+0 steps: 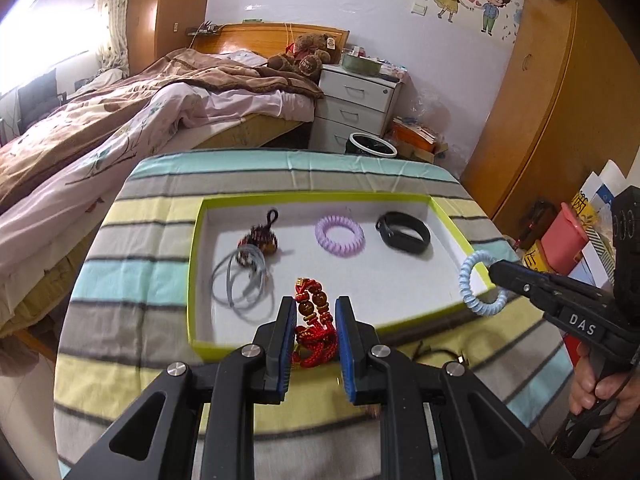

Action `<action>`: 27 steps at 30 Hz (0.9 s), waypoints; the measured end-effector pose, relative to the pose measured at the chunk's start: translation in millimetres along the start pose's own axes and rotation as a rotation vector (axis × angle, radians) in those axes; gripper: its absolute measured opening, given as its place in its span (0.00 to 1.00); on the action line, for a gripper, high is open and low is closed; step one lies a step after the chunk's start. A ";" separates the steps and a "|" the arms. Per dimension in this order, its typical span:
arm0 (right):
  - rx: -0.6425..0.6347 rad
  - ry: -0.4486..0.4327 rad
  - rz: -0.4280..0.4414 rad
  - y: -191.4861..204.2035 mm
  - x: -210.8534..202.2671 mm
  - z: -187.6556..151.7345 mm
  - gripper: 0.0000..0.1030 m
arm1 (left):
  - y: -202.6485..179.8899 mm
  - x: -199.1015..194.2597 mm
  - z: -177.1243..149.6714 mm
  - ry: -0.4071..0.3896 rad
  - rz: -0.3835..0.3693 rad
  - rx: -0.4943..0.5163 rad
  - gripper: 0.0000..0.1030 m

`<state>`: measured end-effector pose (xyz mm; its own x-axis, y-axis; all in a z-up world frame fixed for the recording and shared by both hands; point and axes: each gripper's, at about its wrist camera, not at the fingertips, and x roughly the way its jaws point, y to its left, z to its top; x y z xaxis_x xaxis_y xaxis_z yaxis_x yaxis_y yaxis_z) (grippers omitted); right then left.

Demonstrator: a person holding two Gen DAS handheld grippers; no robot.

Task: Organize jewelry
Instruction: 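Carry the red tassel with the left tool while the right tool carries the coil over the box, then open both tools to drop the tassel and coil into the green box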

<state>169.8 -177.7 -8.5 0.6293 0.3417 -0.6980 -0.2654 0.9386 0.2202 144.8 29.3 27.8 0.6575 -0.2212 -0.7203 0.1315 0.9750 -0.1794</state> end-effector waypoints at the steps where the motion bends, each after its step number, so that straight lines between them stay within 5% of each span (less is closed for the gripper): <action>1: 0.003 0.003 -0.002 -1.2 2.7 1.8 0.09 | 0.1 2.9 3.1 0.003 -0.002 0.001 0.19; 11: 0.017 0.066 -0.031 -12.9 40.8 20.2 0.09 | 9.8 53.8 31.7 0.063 -0.001 -0.004 0.19; 27: -0.024 0.136 -0.100 -16.9 69.2 17.7 0.09 | 17.2 92.6 29.2 0.132 0.018 -0.021 0.19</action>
<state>230.8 -169.1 -48.5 0.5496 0.2361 -0.8014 -0.2251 0.9656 0.1302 229.7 26.3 -22.5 0.5565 -0.2060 -0.8049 0.1040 0.9784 -0.1784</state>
